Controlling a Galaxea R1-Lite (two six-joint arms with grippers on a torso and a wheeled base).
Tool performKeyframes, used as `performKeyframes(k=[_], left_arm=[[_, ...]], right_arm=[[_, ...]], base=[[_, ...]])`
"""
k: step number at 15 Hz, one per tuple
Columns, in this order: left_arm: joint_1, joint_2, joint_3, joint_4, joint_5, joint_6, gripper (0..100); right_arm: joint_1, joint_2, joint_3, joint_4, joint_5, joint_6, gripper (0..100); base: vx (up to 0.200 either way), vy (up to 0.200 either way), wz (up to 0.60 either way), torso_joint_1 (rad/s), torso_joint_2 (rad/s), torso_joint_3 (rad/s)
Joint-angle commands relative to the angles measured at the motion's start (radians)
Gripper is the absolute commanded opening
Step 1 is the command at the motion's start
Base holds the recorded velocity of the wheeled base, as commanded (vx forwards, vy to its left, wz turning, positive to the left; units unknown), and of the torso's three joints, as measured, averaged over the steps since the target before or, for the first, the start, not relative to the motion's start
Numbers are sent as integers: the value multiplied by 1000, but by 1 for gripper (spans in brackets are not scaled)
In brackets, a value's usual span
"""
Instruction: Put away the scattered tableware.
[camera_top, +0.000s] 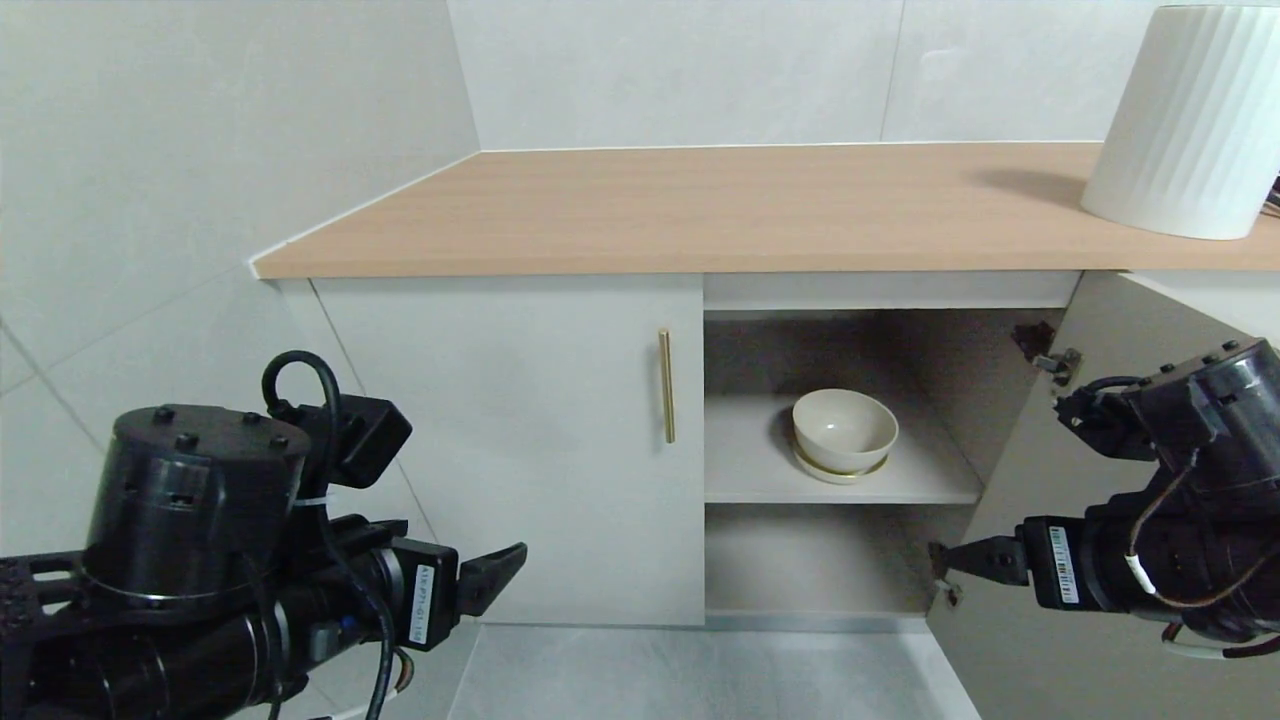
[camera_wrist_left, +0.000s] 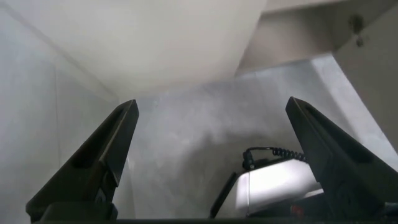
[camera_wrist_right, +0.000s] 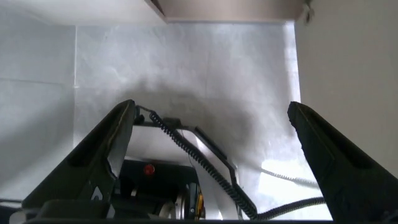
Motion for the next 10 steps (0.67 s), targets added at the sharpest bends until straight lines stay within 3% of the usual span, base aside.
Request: performKeyframes(k=[1,10], left_arm=[[-2,4,0,-1,2,-1,100],[-3,6,1,-1,2,-1,100]], right_arm=[[2,5,1,0,-1,0,100],[2,-2,5,2,-1,-2,100]], base=[[-200,0,0,-7,-2,2],[-200,0,0,2,2,3]])
